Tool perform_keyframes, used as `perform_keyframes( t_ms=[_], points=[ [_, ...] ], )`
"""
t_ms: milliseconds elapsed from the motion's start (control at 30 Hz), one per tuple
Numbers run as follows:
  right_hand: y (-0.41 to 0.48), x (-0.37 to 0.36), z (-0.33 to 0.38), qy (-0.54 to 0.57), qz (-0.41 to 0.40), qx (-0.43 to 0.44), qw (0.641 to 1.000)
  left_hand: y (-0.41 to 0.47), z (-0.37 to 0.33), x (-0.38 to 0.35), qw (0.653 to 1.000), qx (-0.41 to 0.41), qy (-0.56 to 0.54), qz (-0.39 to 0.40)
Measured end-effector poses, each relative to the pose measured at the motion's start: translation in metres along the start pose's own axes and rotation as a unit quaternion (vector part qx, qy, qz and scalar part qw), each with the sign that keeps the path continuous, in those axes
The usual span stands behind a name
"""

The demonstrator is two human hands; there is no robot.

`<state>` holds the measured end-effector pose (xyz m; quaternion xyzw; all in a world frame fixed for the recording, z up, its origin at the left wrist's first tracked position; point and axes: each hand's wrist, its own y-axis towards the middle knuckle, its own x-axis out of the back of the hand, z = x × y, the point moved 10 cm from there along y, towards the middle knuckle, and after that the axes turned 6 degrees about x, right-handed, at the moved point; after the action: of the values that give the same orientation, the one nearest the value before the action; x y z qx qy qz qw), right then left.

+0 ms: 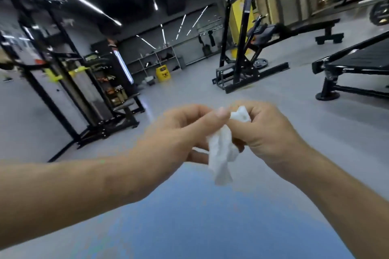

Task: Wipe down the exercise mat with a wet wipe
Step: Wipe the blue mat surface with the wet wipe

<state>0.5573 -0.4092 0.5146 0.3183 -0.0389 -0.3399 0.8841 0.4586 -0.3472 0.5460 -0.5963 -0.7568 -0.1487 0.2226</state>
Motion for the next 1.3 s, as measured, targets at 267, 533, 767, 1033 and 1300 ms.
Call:
perform_keyframes(
  t_ms=[267,533,767,1033,1300],
  points=[
    [0.017,-0.14,0.025,-0.06,0.217,0.032,0.974,-0.104,0.029,0.086,0.991,0.086,0.019,-0.105],
    [-0.021,-0.137,-0.049,-0.034,0.213,-0.034,0.976,-0.064,0.125,0.054,0.989,-0.045,-0.103,-0.094],
    [-0.078,-0.056,-0.066,-0.024,0.071,-0.082,0.994,-0.02,0.146,-0.019,0.977,-0.121,-0.164,-0.07],
    [-0.176,0.032,-0.073,-0.117,-0.119,-0.143,0.976,0.0,0.192,-0.108,0.948,-0.11,-0.297,0.032],
    [-0.226,0.062,-0.099,-0.101,-0.263,-0.173,0.944,0.001,0.242,-0.157,0.906,-0.011,-0.404,0.124]
  ],
)
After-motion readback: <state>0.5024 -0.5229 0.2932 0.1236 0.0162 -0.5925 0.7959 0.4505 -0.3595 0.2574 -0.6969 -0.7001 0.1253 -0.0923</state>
